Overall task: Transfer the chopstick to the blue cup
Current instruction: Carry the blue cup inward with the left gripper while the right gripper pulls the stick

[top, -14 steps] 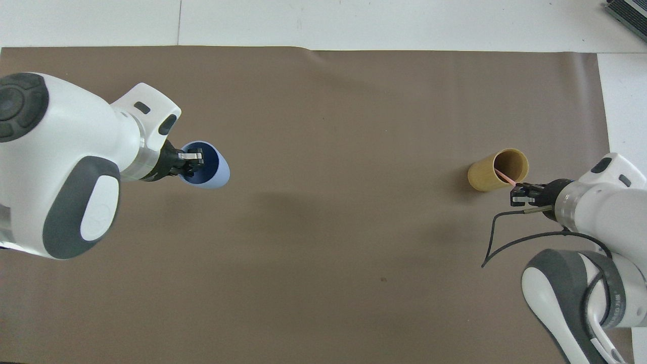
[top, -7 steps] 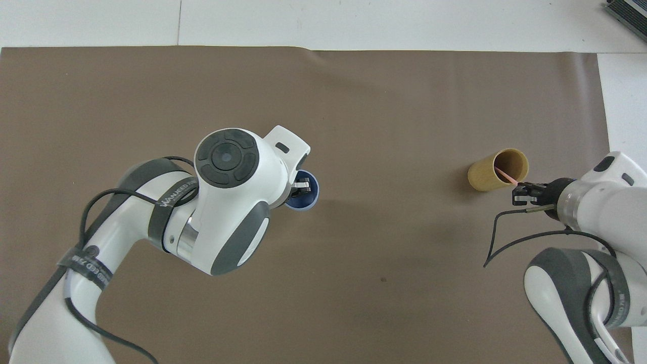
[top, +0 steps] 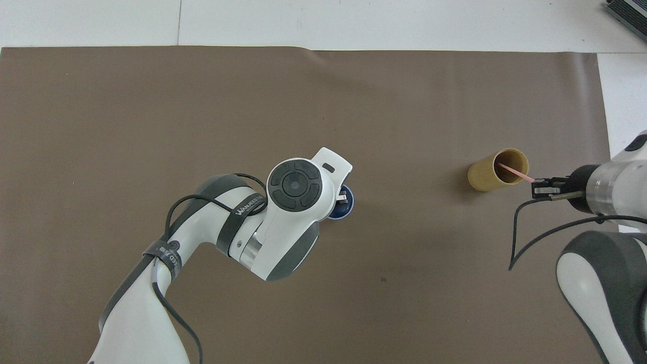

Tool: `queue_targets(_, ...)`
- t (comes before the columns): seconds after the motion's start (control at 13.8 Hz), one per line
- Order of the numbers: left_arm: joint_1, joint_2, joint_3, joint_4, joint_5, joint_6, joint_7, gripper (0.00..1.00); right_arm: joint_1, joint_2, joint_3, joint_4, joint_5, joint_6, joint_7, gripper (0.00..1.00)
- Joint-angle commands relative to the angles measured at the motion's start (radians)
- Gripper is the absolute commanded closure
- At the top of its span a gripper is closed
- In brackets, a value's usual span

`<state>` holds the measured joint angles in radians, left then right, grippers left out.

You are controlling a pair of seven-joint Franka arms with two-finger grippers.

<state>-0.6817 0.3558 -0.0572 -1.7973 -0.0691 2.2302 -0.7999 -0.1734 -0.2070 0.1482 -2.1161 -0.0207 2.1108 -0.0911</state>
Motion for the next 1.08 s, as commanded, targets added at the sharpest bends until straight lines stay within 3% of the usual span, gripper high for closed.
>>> queue_targets(0.0,-0.030,0.025,0.019,0.027,0.006,0.015,-0.035,1.00,-0.014,0.038,0.005,0.106,0.008,-0.086,-0.001,1.00)
queue_targets(0.22,-0.029,0.025,0.019,0.027,0.005,0.017,-0.044,0.97,-0.014,0.052,0.005,0.178,0.008,-0.187,0.005,1.00)
queue_targets(0.29,-0.022,0.026,0.017,0.026,0.000,0.017,-0.062,0.58,-0.012,0.054,0.007,0.192,0.008,-0.201,0.007,1.00)
queue_targets(0.36,-0.021,0.026,0.017,0.021,-0.008,0.017,-0.065,0.01,-0.009,0.054,0.007,0.203,0.008,-0.215,0.007,1.00)
queue_targets(0.65,-0.007,-0.010,0.022,0.027,-0.009,-0.035,-0.056,0.00,0.002,0.078,0.011,0.295,0.010,-0.351,0.074,1.00)
queue_targets(1.01,0.126,-0.158,0.031,0.027,0.002,-0.193,0.048,0.00,0.009,0.090,0.042,0.381,0.008,-0.511,0.218,1.00)
